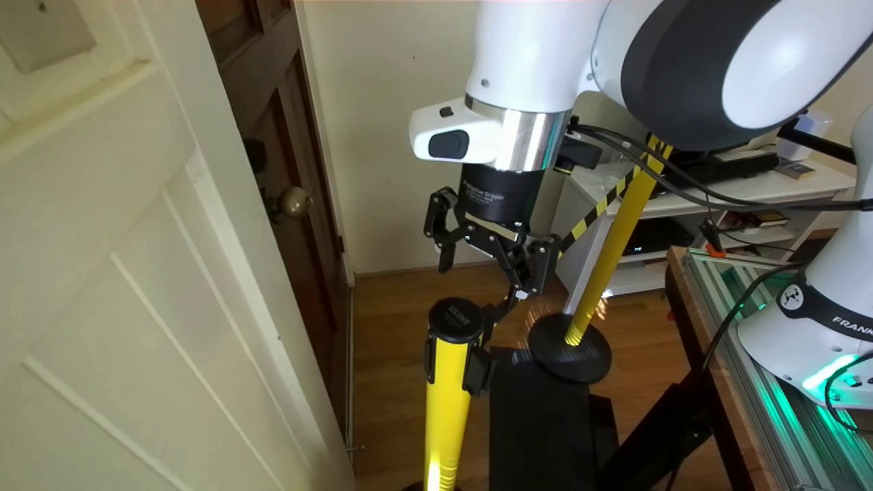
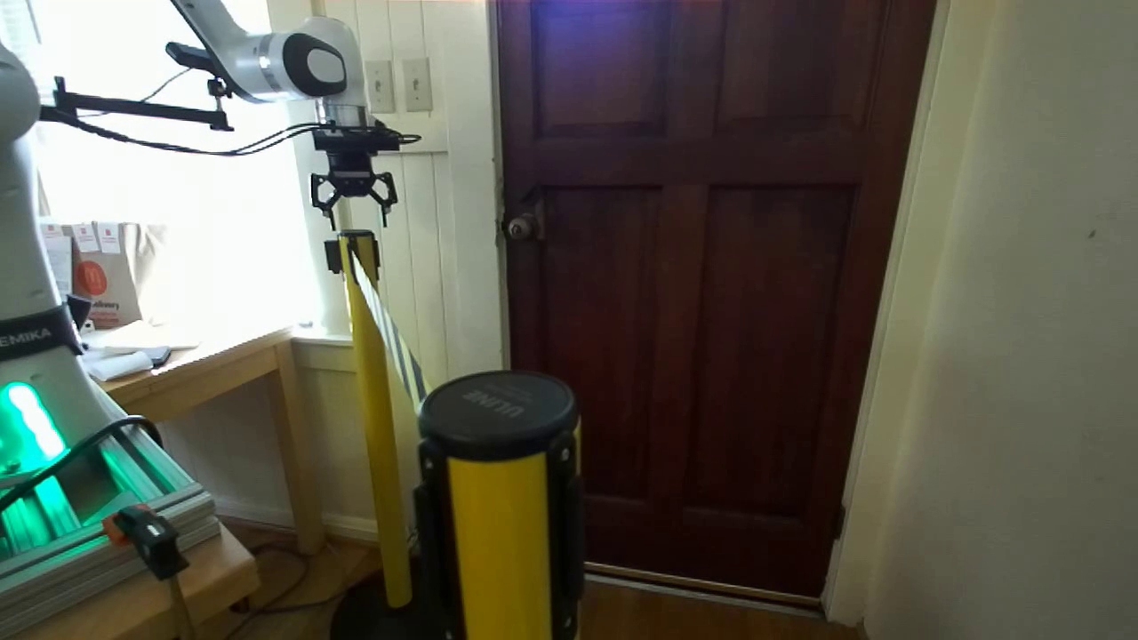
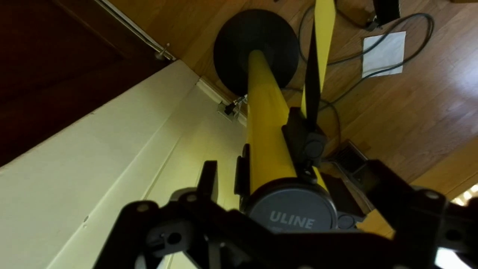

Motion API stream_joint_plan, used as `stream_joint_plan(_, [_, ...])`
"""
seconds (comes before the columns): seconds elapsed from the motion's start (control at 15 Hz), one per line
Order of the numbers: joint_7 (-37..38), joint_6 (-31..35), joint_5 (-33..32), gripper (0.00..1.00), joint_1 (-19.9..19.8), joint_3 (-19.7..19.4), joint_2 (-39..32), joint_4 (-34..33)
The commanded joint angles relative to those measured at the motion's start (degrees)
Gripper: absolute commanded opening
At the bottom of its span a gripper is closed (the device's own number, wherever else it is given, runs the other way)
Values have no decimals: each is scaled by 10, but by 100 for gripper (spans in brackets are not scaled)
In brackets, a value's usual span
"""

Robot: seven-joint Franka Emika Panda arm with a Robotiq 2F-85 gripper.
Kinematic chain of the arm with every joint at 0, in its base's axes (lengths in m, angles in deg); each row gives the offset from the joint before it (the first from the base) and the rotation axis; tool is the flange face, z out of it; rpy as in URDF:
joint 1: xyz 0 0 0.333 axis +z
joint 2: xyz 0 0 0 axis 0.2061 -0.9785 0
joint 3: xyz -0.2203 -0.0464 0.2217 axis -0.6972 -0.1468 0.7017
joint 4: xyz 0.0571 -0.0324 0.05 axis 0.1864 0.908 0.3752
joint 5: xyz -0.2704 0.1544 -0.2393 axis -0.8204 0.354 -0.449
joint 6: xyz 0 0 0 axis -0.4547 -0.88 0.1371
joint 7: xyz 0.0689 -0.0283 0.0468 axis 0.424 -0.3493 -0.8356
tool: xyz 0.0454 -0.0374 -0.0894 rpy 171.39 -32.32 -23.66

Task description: Move the striped tape to the right

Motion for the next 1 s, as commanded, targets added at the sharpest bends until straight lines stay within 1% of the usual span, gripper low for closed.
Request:
stream_joint_plan(0.0, [-7, -10, 13, 100, -12, 15, -15, -3])
stream_joint_plan(0.4, [-1, -13, 11, 100, -20, 19, -28, 7])
stream_joint_plan(0.67, [10, 8, 6, 100, -24, 23, -48, 3])
stream_joint_plan(0.73, [11, 12, 5, 75, -25, 24, -51, 2])
stream_joint_plan(0.8, [14, 16, 2, 74, -24, 26, -52, 2])
stream_joint_plan(0.87, [18, 18, 0, 68, -24, 28, -53, 2])
stream_joint_plan(0.93, [20, 21, 0, 59, -24, 30, -54, 3])
